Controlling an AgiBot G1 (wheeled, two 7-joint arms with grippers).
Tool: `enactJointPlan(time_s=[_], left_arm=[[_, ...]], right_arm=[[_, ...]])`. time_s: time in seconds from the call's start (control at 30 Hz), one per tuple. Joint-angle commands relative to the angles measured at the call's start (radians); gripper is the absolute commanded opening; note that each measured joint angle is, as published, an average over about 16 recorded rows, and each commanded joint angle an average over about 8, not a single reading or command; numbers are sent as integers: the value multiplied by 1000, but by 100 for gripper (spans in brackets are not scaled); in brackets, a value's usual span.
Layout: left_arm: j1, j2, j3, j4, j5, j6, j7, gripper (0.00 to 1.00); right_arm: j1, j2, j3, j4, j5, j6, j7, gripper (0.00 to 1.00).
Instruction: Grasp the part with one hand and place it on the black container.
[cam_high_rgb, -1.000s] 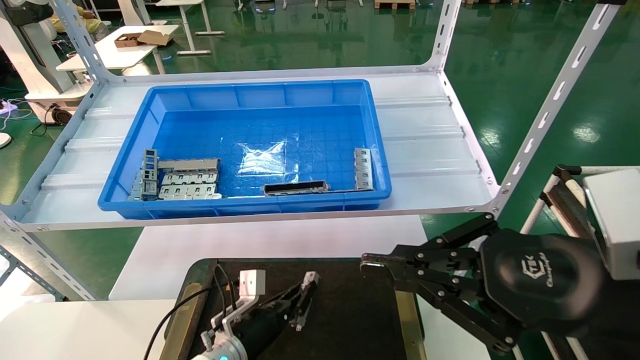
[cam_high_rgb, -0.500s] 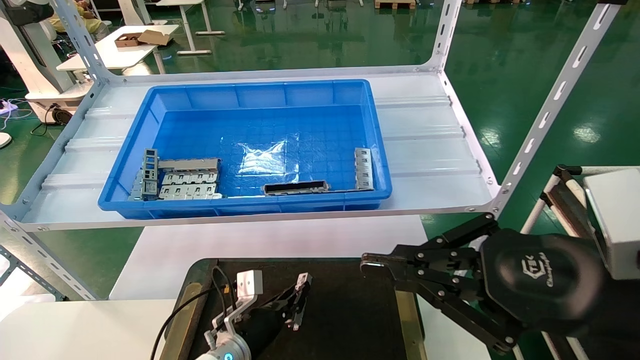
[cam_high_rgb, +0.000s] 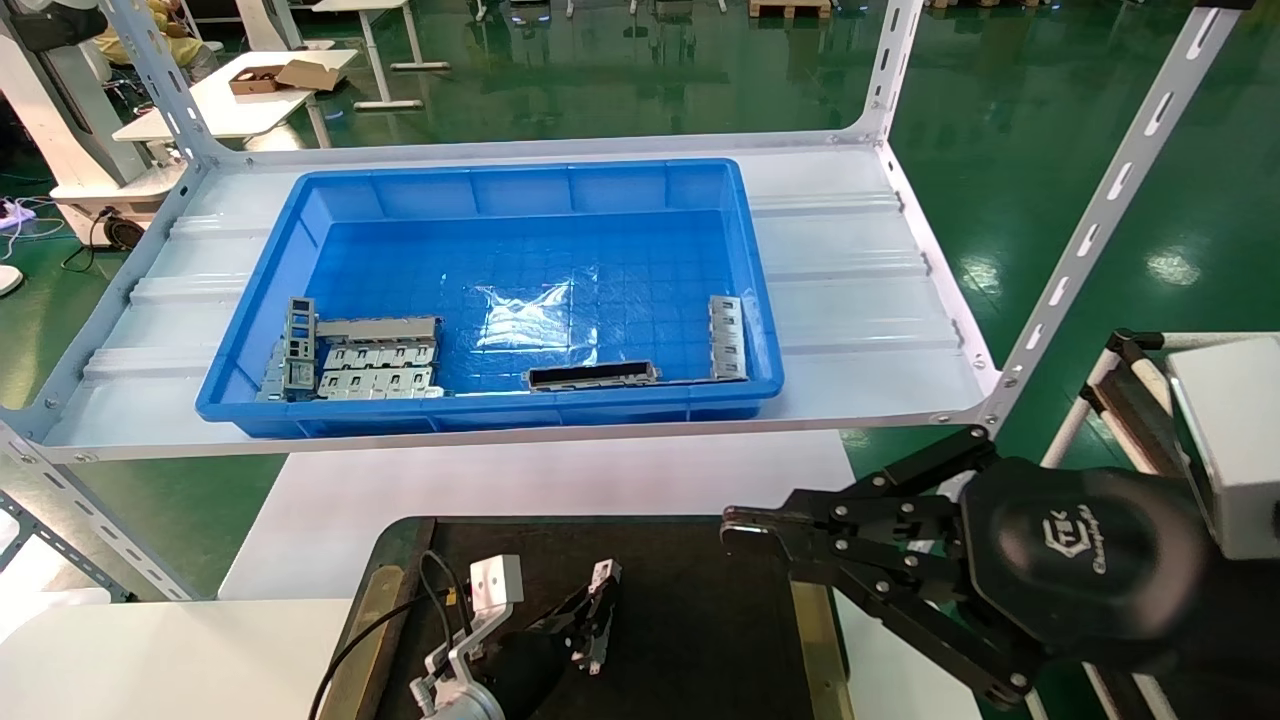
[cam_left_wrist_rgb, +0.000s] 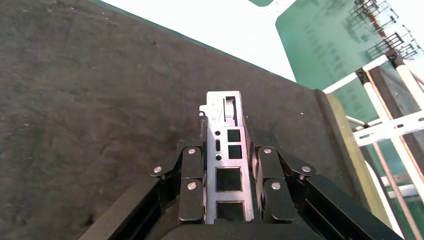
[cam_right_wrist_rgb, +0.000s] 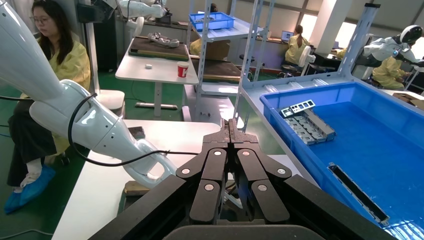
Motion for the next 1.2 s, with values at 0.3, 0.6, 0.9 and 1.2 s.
enactJointPlan(time_s=[0.3, 0.6, 0.9, 1.2], left_arm=[[2, 0, 34, -9, -80, -14, 40, 100], [-13, -12, 64, 0, -91, 60, 146, 100], [-42, -71, 80, 43, -47, 259, 267, 100], [-67, -196, 147, 39, 35, 520, 297, 100]], right_arm=[[0, 0, 0, 0, 0, 0, 0, 100], [0, 0, -1, 0, 0, 0, 0, 100], [0, 0, -1, 0, 1, 0, -1, 100], [0, 1, -1, 0, 1, 1, -1, 100]])
